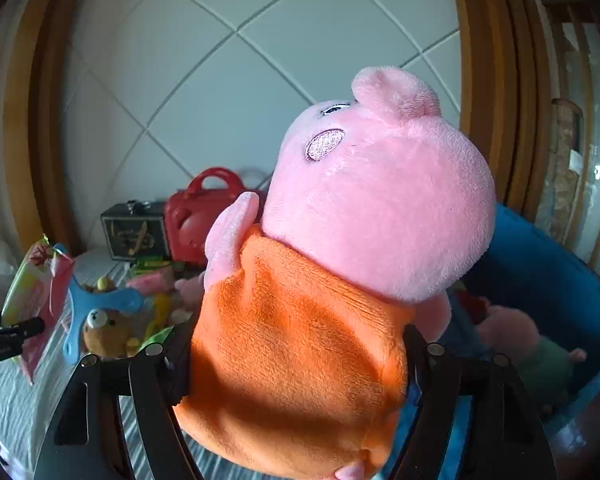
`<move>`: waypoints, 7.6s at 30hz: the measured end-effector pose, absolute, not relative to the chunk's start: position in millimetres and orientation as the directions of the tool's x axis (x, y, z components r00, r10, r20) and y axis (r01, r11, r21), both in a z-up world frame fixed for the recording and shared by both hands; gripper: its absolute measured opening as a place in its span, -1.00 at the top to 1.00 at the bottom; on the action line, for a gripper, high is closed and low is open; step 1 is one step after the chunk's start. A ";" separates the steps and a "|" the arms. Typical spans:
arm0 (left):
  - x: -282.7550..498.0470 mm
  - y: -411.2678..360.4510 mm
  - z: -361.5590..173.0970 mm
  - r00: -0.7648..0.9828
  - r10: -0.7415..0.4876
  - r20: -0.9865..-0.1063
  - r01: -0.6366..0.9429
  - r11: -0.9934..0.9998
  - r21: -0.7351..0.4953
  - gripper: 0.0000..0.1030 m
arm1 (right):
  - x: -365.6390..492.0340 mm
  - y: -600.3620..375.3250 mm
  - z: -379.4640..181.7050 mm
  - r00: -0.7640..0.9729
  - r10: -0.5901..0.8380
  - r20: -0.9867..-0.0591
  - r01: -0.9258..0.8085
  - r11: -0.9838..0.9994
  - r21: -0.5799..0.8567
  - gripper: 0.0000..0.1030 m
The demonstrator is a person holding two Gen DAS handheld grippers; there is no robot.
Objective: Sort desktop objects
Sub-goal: 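Carry the wipes pack and pig plush into the blue crate and open both grippers, then withdraw both grippers from the blue crate, then move the left gripper to the white roller while the right approaches the green hat, then grasp the white roller with the left gripper while the right grasps the green hat, then carry the white roller and green hat into the blue crate and open both grippers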
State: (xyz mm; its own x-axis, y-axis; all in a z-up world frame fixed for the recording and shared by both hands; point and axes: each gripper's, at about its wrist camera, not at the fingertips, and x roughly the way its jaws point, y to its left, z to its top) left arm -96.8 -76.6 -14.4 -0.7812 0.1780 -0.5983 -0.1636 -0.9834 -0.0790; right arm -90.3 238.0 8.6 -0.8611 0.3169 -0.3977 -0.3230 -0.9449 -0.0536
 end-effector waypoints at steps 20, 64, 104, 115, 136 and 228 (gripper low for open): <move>-122.3 293.2 132.8 -0.766 0.488 -0.418 -0.536 -0.844 -0.005 -0.31 | -49.2 477.4 94.9 -0.800 0.516 -0.306 -0.484 -0.856 -0.178 -0.51; -116.1 381.8 100.6 -0.692 0.507 -0.515 -0.595 -0.804 0.009 -0.57 | -50.4 543.2 96.2 -0.779 0.489 -0.392 -0.423 -0.872 -0.248 -1.00; -93.0 -25.6 -25.6 -0.831 0.091 -0.549 -0.073 -0.996 -0.056 -0.84 | -63.2 256.2 23.6 -0.953 0.106 -0.285 -0.122 -0.992 0.041 -1.00; -111.1 -101.6 -108.4 -0.774 -0.025 -0.633 0.062 -0.997 -0.037 -0.84 | -145.7 215.5 -87.3 -0.857 0.060 -0.513 -0.119 -0.989 0.083 -1.00; -213.0 -63.9 -212.0 -0.645 0.012 -0.764 -0.017 -1.000 -0.001 -0.84 | -274.4 215.5 -226.1 -0.626 -0.013 -0.779 -0.217 -0.957 0.191 -1.00; -186.1 442.2 79.6 -0.698 0.439 -0.565 -0.562 -0.825 0.052 0.13 | -161.2 572.6 39.1 -0.731 0.501 -0.464 -0.523 -0.848 -0.091 0.55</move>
